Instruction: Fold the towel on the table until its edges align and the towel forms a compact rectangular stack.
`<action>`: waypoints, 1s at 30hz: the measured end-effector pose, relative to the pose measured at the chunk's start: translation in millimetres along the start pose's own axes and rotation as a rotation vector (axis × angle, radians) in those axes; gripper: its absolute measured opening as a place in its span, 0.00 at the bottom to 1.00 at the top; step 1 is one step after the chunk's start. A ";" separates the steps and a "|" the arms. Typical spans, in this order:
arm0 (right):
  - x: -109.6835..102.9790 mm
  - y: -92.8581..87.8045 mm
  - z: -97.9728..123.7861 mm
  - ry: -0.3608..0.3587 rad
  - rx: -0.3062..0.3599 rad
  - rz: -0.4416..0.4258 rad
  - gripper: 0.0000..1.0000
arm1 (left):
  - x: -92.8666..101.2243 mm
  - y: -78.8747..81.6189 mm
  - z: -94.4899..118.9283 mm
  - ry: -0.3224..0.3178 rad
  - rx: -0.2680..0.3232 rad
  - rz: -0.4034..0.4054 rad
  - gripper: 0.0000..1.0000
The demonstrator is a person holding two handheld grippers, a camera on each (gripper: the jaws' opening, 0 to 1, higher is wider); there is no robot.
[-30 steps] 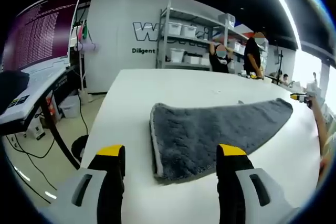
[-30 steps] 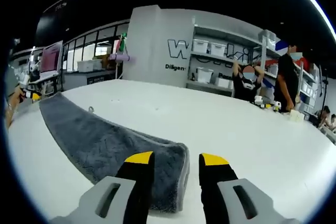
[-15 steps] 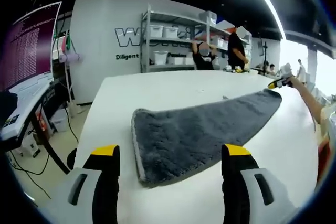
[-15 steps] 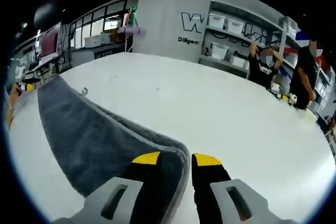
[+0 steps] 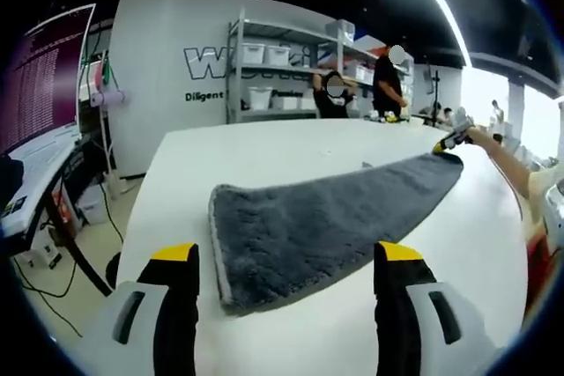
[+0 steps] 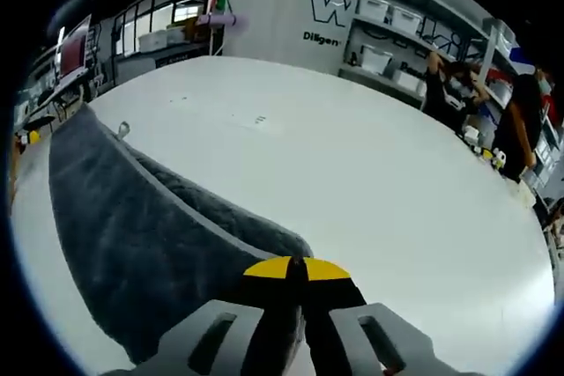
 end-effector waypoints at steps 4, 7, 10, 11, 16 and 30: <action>-1.5 0.1 -0.4 0.006 -0.008 0.006 0.00 | 4.5 1.3 0.0 -0.024 0.002 -0.009 0.85; -0.7 0.3 1.8 0.002 0.003 0.006 0.00 | 8.6 2.1 -1.1 -0.042 -0.002 -0.011 0.91; 0.7 1.1 4.5 -0.006 0.022 0.004 0.00 | 12.4 2.1 -2.6 -0.057 -0.011 -0.017 0.92; 0.5 1.9 6.0 -0.016 0.036 0.010 0.00 | 13.4 1.7 -3.4 -0.060 -0.018 -0.021 0.92; -1.1 8.3 13.7 -0.049 0.097 0.023 0.00 | 17.4 -0.3 -6.5 -0.072 -0.047 -0.032 0.93; 2.9 34.5 24.3 -0.168 0.286 -0.001 0.00 | 21.5 -2.9 -8.9 -0.084 -0.075 -0.052 0.94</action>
Point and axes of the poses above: the point that each gripper's makers call its tool centre point, and the gripper's own axes: z roughly backward along the fingers, x roughly to its right, y roughly out of its top, the point moved 10 cm from there along z, roughly backward along the fingers, and after that the axes turned 14 degrees about -x, right-handed, at the moved point
